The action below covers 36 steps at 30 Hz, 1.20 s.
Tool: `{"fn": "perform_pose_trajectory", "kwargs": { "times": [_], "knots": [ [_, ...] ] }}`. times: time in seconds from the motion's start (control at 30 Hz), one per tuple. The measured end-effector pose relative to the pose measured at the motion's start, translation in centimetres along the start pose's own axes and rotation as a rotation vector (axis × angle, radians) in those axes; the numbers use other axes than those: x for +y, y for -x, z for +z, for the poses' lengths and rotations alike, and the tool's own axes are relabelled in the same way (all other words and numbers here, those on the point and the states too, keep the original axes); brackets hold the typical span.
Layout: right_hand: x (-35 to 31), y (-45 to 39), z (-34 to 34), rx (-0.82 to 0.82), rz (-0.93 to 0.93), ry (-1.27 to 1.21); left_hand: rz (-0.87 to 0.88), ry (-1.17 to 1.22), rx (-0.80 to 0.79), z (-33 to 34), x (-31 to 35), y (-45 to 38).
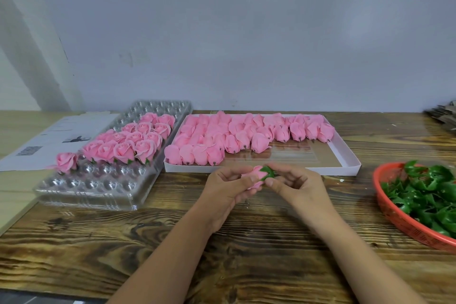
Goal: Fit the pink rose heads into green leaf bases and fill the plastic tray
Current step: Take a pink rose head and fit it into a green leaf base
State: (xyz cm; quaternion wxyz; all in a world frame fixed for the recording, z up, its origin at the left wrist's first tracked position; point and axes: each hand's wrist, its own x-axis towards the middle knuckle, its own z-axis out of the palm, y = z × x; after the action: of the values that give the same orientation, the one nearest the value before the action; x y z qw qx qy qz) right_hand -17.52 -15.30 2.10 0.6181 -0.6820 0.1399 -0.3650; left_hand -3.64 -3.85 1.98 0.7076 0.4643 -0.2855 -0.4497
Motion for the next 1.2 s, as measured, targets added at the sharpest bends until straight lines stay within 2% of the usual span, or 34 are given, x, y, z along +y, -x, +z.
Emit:
{"fn": "perform_pose_trajectory", "kwargs": {
  "times": [0.37, 0.57, 0.67, 1.03, 1.2],
  "knots": [
    [-0.1, 0.1, -0.5, -0.039, 0.229, -0.205, -0.010, -0.026, 0.011, 0.3, 0.2, 0.3],
    [0.0, 0.0, -0.5, 0.092, 0.081, 0.011, 0.006, -0.104, 0.007, 0.3, 0.4, 0.4],
    [0.0, 0.1, -0.7, 0.110, 0.077, 0.075, 0.019, -0.173, 0.017, 0.2, 0.3, 0.4],
    [-0.3, 0.5, -1.1, 0.064, 0.161, 0.133, 0.011, -0.245, 0.014, -0.2, -0.2, 0.3],
    [-0.1, 0.5, -1.6, 0.019, 0.110, 0.362, 0.001, -0.297, -0.010, -0.3, -0.3, 0.2]
  ]
}}
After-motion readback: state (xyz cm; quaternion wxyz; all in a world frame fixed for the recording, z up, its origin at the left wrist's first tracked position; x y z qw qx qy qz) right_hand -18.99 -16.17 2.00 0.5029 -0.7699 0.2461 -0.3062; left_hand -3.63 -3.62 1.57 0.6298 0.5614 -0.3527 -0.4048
